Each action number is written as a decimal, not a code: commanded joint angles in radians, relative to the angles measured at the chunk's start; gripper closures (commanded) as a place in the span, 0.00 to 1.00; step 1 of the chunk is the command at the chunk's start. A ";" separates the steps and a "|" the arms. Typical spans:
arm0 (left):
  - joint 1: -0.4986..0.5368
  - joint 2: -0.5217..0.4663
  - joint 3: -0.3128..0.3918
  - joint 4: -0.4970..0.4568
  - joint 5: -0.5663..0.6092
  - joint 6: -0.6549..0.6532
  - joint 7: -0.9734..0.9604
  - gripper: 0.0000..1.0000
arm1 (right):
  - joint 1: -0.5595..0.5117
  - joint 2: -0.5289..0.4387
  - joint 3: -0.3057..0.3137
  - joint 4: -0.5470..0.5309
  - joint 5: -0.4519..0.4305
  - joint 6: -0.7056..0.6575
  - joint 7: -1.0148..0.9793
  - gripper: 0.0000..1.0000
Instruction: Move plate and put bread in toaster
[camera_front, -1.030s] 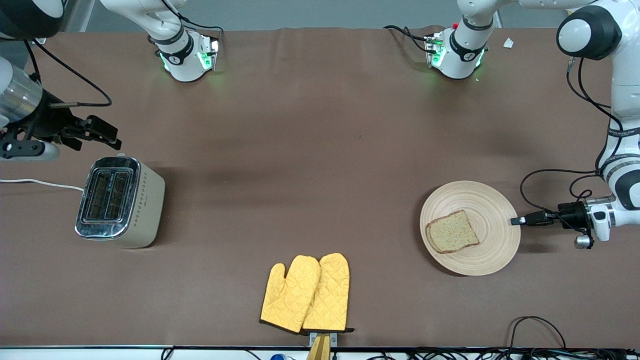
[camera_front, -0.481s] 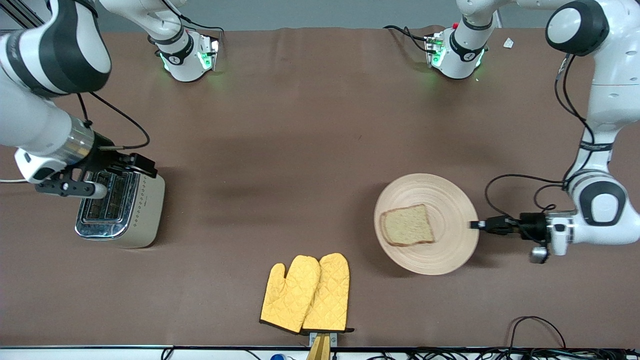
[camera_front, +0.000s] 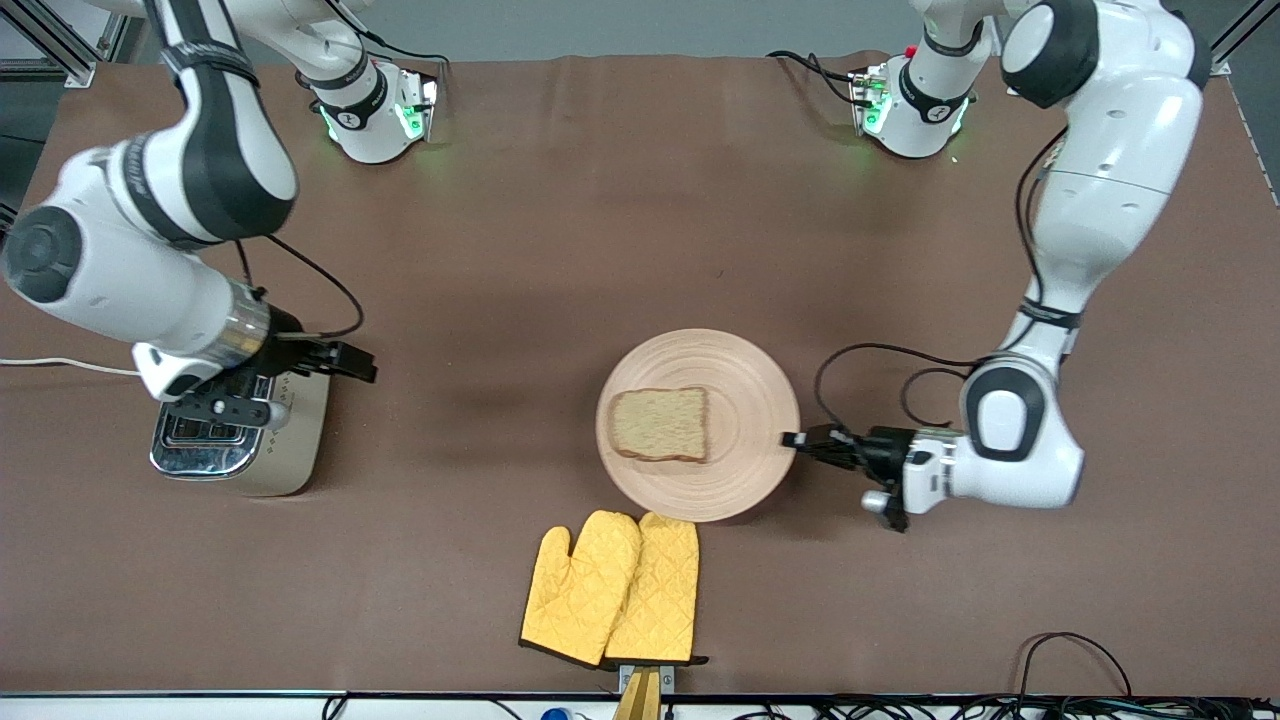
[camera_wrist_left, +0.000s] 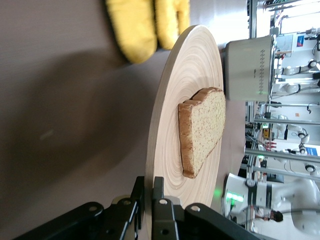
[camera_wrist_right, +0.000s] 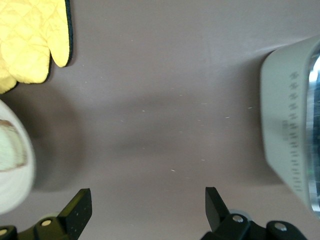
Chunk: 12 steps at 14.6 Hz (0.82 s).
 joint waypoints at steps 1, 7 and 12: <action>-0.064 -0.007 -0.003 -0.010 -0.101 0.053 0.003 1.00 | 0.105 0.053 -0.006 -0.003 0.014 0.052 0.136 0.00; -0.170 0.033 -0.003 -0.020 -0.154 0.090 0.007 1.00 | 0.187 0.173 -0.006 -0.005 0.009 0.144 0.214 0.01; -0.236 0.059 -0.003 -0.035 -0.187 0.197 0.010 0.99 | 0.219 0.251 -0.007 0.000 0.004 0.204 0.222 0.01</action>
